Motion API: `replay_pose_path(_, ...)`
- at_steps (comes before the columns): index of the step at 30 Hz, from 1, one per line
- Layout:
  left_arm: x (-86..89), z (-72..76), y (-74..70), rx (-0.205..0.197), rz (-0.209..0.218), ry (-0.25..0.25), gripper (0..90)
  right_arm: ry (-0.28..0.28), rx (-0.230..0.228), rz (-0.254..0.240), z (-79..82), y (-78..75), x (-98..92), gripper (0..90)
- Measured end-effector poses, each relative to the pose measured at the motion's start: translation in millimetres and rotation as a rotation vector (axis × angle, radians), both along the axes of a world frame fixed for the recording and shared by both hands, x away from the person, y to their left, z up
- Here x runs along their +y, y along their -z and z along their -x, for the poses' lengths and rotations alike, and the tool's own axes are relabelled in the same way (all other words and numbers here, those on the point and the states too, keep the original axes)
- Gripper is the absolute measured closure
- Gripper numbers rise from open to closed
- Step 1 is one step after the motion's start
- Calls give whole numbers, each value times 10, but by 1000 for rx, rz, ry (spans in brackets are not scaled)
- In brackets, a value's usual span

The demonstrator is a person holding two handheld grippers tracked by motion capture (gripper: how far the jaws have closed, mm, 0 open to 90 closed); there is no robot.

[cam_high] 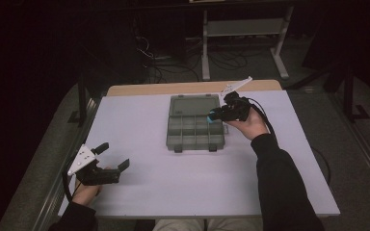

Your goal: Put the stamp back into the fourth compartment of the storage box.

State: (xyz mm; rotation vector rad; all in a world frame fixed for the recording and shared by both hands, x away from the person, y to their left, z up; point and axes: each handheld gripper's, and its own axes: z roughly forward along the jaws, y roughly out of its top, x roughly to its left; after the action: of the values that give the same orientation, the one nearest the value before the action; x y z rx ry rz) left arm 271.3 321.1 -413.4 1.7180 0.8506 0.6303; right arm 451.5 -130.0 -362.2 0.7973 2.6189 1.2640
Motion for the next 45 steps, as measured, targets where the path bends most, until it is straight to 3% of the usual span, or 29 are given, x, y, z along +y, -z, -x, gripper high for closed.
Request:
replay_pose_path(27, -2, 0, 2, 2, -5, 1, 0, 68, 39, 26, -208, 250, -67, 714)
replay_pose_path(41, -4, -1, 1, 0, -5, 5, 0, 70, 62, 46, -267, 365, -37, 710)
replay_pose_path(45, -5, 0, 2, 1, -5, 5, 0, 83, 73, 51, -262, 377, -33, 637)
